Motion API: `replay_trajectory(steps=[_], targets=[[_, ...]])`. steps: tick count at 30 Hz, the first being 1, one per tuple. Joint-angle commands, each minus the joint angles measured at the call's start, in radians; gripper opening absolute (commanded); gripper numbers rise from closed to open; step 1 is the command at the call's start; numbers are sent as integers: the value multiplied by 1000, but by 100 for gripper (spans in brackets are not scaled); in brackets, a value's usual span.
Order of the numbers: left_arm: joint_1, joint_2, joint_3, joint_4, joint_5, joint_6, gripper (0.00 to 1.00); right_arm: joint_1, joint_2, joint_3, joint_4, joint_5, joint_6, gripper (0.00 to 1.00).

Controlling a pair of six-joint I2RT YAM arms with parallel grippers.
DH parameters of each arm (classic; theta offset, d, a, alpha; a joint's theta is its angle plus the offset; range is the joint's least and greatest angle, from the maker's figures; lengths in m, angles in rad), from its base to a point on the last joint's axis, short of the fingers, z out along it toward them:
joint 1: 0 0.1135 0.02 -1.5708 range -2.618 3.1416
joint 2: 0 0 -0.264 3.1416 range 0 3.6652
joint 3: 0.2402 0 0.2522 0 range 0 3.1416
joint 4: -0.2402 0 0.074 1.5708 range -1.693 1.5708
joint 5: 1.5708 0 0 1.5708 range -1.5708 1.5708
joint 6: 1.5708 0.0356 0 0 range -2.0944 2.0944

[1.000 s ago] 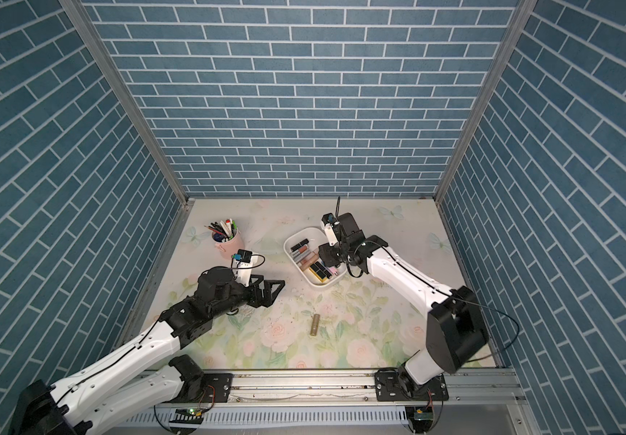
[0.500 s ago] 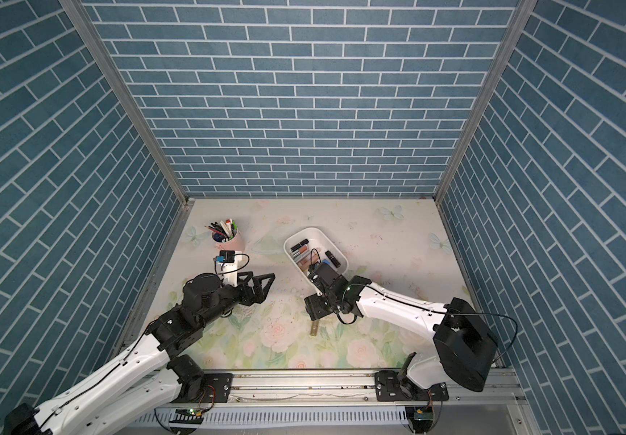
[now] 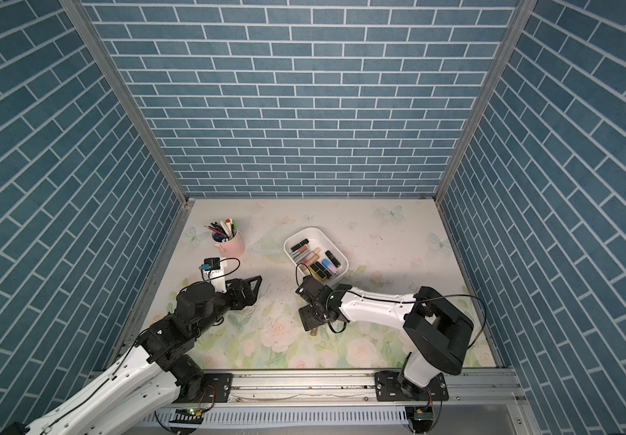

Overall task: Put the lipstick into the storage box
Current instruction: Pick up the lipstick at the center of the board.

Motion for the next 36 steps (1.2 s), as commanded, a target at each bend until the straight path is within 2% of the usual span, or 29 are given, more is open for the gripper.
replay_trajectory(steps=[1,16,27,36], targets=[[-4,1,-1,-11,-15,2,100,11,15,6,-7,27,27,73],[-4,8,-13,0,-11,0,100,50,73,32,-52,23,12,55],[-4,7,-20,2,-12,0,100,57,97,41,-45,9,-1,23],[-5,9,-20,3,-14,-2,100,45,27,121,-85,20,-44,19]])
